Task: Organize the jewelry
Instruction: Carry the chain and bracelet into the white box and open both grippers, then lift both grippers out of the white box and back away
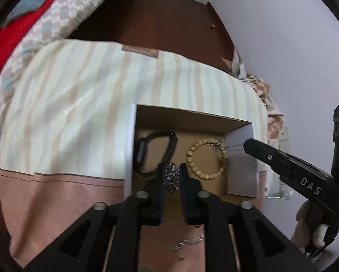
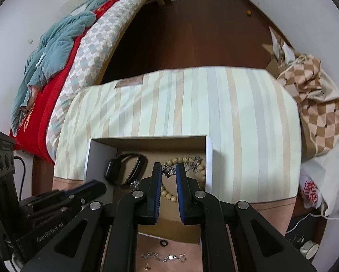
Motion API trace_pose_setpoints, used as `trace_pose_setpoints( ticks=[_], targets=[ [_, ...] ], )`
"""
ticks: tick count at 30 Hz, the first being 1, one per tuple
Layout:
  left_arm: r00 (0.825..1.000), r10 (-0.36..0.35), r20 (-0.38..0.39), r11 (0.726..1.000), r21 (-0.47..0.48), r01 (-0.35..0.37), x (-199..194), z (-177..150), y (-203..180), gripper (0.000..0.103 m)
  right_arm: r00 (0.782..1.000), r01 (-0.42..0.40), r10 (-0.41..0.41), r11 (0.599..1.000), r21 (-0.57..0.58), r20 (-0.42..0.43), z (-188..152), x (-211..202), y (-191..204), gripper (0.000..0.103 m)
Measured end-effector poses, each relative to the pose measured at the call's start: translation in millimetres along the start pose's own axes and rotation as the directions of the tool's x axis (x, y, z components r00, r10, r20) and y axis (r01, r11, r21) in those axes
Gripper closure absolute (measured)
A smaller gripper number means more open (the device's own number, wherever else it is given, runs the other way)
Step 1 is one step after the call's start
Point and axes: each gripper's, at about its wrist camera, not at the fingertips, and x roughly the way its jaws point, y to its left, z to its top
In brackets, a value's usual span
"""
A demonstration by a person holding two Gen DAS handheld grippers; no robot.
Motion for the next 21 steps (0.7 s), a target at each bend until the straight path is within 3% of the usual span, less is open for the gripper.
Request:
trace_pose_setpoints(
  ticks=[1,3,7,12,14,16,20,21],
  targets=[
    [1.0,0.013,0.009,1.0,0.004,-0.013,-2,0,0,0.061,1.0,-0.001,0.001,1.0,0.001,-0.008,-1,1,0,0.089],
    [0.998,0.046,0.046,0.999,0.018,-0.047,-9,-1,-1,0.035,1.0,-0.001,0.001,1.0,-0.002,-0.024,-4,1,1,0.086],
    [0.991,0.098,0.091,0.994,0.046,-0.103,-20,-1,-4,0.03,1.0,0.002,-0.002,1.0,-0.011,-0.023,-12,-7,3,0.062],
    [0.973,0.178,0.146,0.978,0.08,-0.191,-29,-5,-8,0.009,0.999,0.043,-0.042,0.999,-0.023,0.017,-20,-25,3,0.058],
    [0.961,0.218,0.172,0.967,0.098,-0.237,-32,-9,-10,0.004,0.995,0.093,-0.092,0.995,-0.03,0.049,-26,-34,3,0.048],
    [0.948,0.248,0.197,0.955,0.113,-0.274,-34,-14,-12,0.001,0.982,0.171,-0.168,0.985,-0.034,0.089,-36,-41,4,0.024],
    [0.929,0.292,0.227,0.937,0.128,-0.325,-35,-25,-11,0.001,0.953,0.279,-0.272,0.959,-0.043,0.132,-56,-45,6,0.019],
    [0.927,0.298,0.227,0.935,0.128,-0.332,-34,-27,-11,0.001,0.948,0.295,-0.287,0.954,-0.045,0.136,-59,-44,7,0.009]
  ],
)
